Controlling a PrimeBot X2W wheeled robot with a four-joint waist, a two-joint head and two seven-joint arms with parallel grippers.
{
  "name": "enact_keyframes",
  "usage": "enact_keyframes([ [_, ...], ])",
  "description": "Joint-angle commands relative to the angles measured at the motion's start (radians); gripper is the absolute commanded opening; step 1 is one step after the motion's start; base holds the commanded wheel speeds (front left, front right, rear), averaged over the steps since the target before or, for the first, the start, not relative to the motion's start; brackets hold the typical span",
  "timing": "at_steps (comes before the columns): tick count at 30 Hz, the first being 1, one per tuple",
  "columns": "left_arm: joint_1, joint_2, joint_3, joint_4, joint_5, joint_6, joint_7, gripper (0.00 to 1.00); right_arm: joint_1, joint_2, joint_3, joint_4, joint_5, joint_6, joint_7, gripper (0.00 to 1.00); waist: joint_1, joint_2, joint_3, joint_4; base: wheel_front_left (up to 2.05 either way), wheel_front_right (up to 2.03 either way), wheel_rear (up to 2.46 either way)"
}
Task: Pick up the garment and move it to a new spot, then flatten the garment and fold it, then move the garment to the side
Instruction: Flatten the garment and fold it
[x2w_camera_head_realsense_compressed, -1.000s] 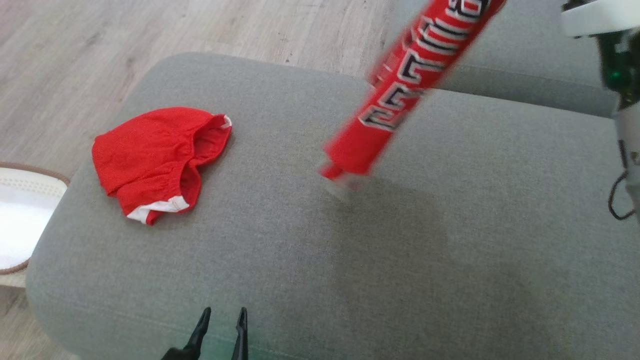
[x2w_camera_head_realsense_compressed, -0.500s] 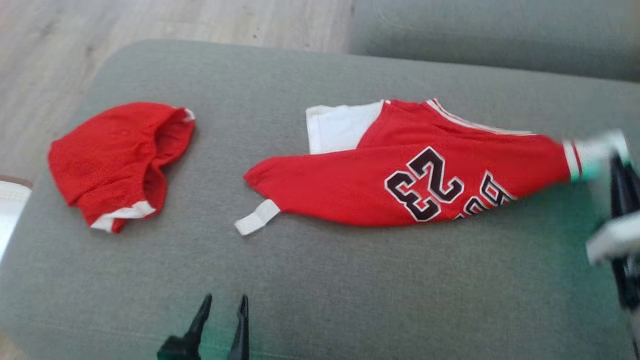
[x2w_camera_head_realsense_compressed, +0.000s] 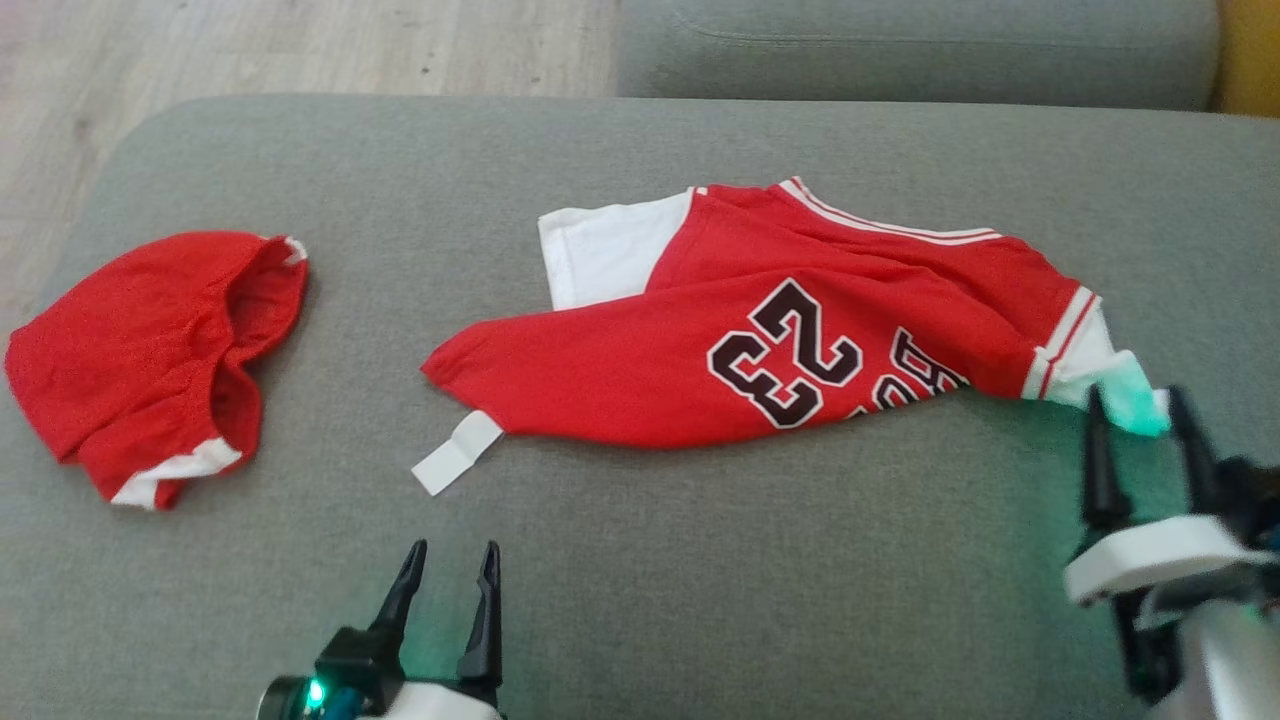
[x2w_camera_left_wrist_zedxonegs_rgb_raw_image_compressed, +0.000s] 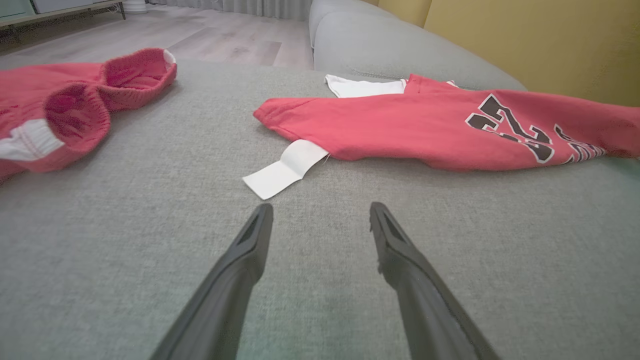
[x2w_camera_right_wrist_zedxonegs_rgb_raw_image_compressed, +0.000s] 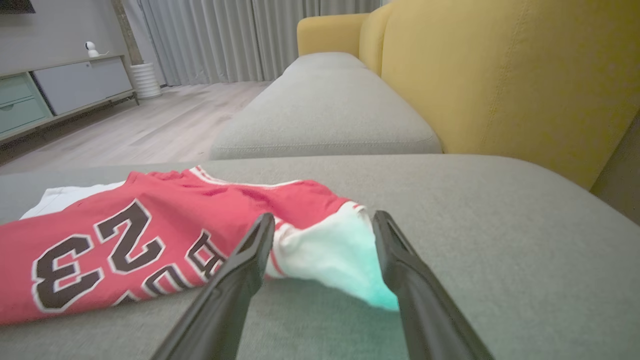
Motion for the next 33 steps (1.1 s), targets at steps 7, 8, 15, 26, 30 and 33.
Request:
enact_keyframes([
  [7,-0.065,-0.001,0.010,-0.034,-0.016,0.006,-0.005,1.00,0.020,0.040,0.071,-0.047,-0.001,-0.001,-0.006,1.00,0.0000,0.0000,0.001,-0.023,0.00,0.00,0.00],
  [8,-0.068,-0.001,0.009,-0.034,-0.018,0.008,-0.005,1.00,0.024,0.045,0.082,-0.053,-0.003,-0.001,-0.006,1.00,0.0000,0.0000,0.001,-0.024,0.00,0.00,0.00],
  [15,-0.120,-0.001,0.031,-0.034,-0.030,0.015,-0.005,1.00,0.035,0.073,0.133,-0.058,0.009,-0.001,-0.006,1.00,0.0000,0.0000,0.009,-0.036,0.00,0.00,0.00],
  [26,-0.447,0.012,0.175,0.266,-0.053,-0.026,-0.005,1.00,-0.022,0.073,0.214,-0.071,0.036,-0.001,-0.006,1.00,0.0000,0.0000,0.109,-0.132,0.00,0.00,0.00],
  [30,-0.512,0.030,0.205,0.388,-0.046,-0.006,-0.005,1.00,-0.032,0.069,0.214,-0.074,0.042,-0.001,-0.006,1.00,0.0000,0.0000,0.138,-0.162,0.00,0.00,0.00],
  [33,-0.536,0.039,0.219,0.467,-0.044,0.011,-0.005,1.00,-0.035,0.067,0.211,-0.077,0.045,-0.001,-0.006,1.00,0.0000,0.0000,0.150,-0.173,0.00,0.00,0.00],
])
